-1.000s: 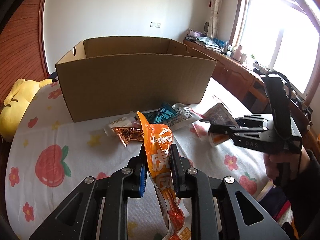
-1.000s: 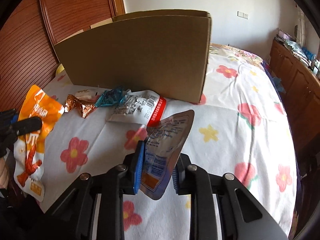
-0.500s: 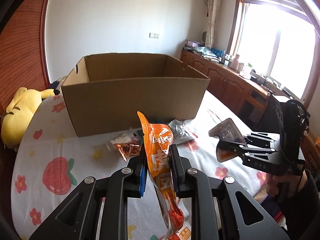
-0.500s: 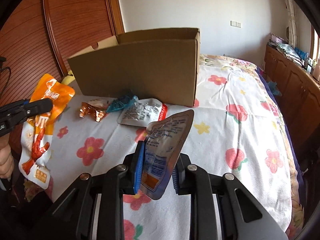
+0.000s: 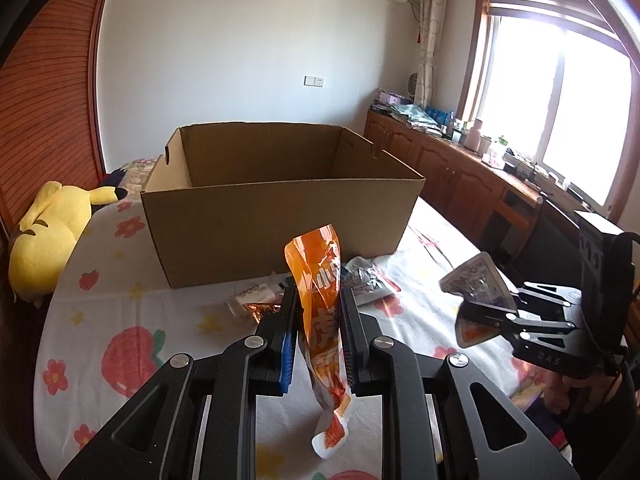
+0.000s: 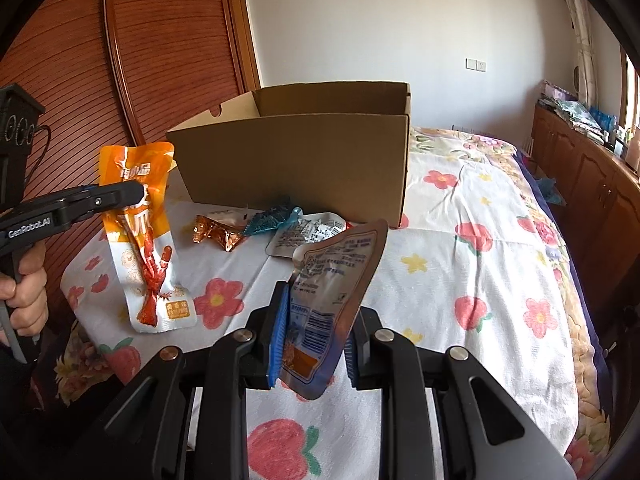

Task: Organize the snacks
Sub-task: 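Lift both held snacks and carry them over the cardboard box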

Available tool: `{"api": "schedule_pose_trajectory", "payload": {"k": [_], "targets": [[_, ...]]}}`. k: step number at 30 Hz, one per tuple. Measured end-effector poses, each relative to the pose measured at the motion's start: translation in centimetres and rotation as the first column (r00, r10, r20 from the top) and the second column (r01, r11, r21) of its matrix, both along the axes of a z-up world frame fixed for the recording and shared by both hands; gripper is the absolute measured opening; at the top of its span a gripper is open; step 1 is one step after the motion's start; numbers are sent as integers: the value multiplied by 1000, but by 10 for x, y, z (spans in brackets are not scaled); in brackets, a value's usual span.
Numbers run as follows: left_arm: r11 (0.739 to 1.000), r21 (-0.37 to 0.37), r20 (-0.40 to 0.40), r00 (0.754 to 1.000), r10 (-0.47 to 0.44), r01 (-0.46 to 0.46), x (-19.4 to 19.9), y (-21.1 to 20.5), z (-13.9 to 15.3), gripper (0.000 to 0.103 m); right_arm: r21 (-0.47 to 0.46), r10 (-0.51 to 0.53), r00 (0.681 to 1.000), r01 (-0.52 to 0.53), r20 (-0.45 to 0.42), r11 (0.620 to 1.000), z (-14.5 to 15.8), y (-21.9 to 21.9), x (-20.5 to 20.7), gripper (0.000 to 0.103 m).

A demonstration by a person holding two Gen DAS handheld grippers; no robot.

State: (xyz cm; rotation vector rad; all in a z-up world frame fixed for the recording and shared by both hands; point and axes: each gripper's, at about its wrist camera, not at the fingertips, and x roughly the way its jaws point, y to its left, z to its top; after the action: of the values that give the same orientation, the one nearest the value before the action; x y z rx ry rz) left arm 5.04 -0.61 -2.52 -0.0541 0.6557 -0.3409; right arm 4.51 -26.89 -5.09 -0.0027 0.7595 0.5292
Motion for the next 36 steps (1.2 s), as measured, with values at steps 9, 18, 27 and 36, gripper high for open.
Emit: {"api": "schedule_pose_trajectory", "payload": {"k": [9,18,27,36], "targets": [[1000,2,29,1000,-3,3,1,1,8,20,8,3,999,-3,37,1000,13,2,-5,25],[1000,28,111,994,-13,10,12,-1,36,20,-6,22,997,-21,79,1000,32,10,6,25],[999,48,192,981,-1,-8,28,4,66,20,-17,42,987,-40,156,999,66,25,39,26],[999,43,201,980,-3,-6,39,12,61,20,-10,58,978,-57,202,998,86,37,81,26]]}}
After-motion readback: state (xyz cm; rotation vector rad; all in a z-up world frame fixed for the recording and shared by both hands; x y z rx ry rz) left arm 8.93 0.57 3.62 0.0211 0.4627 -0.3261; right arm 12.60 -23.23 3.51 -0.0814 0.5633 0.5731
